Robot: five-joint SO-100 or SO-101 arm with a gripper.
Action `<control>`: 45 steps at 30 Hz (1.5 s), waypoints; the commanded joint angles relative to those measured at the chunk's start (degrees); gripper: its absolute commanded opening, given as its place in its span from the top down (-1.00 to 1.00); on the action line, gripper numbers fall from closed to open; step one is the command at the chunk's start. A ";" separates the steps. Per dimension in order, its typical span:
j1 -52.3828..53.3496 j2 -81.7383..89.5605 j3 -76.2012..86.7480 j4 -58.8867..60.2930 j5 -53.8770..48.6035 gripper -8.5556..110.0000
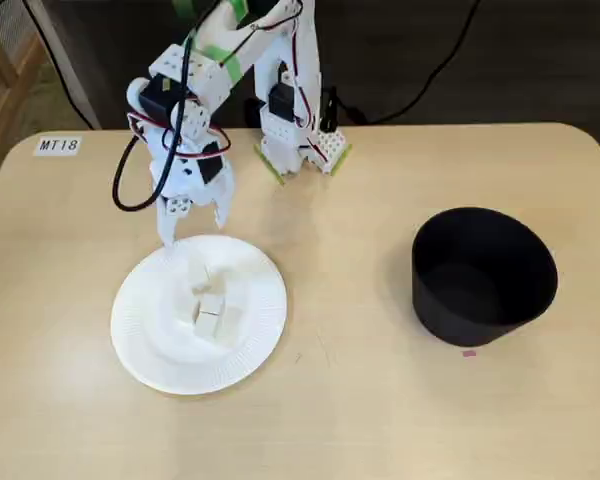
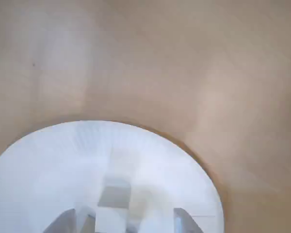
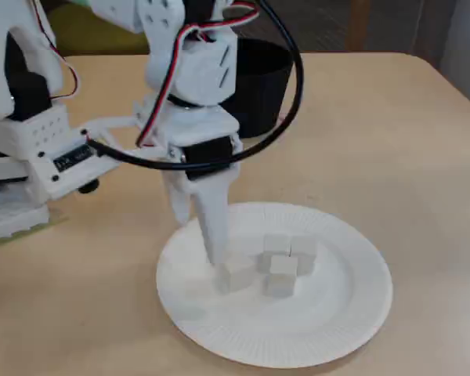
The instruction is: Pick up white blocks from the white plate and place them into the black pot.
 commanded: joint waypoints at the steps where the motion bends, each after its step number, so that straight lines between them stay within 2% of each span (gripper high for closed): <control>1: -0.70 -0.88 -1.85 -3.60 1.67 0.42; 12: -0.35 -6.06 -2.72 -12.39 2.99 0.45; 24: -2.02 -8.44 -2.72 -16.08 6.24 0.54; 29: -2.02 -10.20 -2.11 -20.65 7.82 0.63; 34: -1.49 -12.04 -2.11 -25.05 7.56 0.90; 36: -1.14 -12.04 -2.29 -26.02 6.24 0.90; 41: 0.26 -9.67 -4.31 -25.14 3.78 0.90; 45: 2.29 -7.21 -15.82 -15.38 -5.01 0.90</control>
